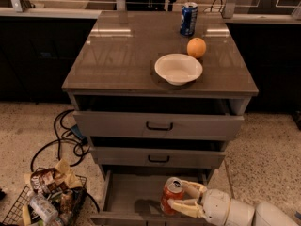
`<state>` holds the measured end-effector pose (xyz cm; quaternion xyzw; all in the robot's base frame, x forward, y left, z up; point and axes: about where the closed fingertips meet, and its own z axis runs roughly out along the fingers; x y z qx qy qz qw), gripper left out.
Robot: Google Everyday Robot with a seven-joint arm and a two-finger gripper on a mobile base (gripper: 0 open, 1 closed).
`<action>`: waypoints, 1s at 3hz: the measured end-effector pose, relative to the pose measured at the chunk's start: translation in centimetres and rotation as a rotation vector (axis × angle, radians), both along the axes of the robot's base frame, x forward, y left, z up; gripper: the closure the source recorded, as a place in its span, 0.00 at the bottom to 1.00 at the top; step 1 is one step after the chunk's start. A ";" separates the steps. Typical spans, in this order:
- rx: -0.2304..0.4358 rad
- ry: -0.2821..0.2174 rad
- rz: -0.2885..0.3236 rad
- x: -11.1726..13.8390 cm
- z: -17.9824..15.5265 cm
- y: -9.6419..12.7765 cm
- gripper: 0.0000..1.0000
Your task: Place coke can into bottom drawer
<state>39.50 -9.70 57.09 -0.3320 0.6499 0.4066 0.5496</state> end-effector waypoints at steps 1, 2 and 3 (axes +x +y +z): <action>0.001 -0.008 0.025 0.7 -1.5 0.5 1.00; -0.002 -0.060 0.133 2.6 -7.4 2.1 1.00; -0.013 -0.091 0.199 3.3 -12.3 3.1 1.00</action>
Offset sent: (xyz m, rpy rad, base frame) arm 0.0452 0.0304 -0.1207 0.0030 -0.1033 0.2197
